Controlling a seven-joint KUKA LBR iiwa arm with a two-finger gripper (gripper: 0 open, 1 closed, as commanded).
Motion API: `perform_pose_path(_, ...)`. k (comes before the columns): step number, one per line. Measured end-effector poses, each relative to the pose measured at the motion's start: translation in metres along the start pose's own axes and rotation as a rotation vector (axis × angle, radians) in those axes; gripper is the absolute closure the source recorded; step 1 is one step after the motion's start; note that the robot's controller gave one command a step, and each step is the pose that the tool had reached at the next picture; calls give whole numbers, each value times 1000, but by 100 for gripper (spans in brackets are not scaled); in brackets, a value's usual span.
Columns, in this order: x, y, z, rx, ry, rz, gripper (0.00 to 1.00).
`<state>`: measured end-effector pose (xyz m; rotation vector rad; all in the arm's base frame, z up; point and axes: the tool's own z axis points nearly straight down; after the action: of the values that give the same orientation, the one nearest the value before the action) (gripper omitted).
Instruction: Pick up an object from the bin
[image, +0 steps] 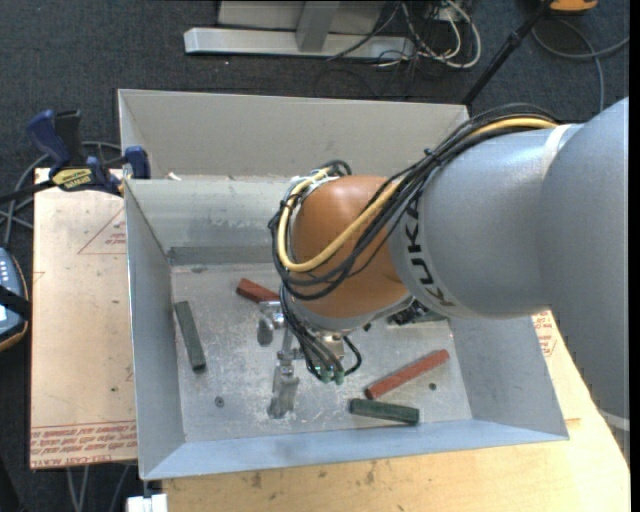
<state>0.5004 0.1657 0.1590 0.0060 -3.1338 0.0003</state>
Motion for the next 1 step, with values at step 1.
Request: perform_pose_path(1, -42, -78, 68, 3, -4, -124, 0)
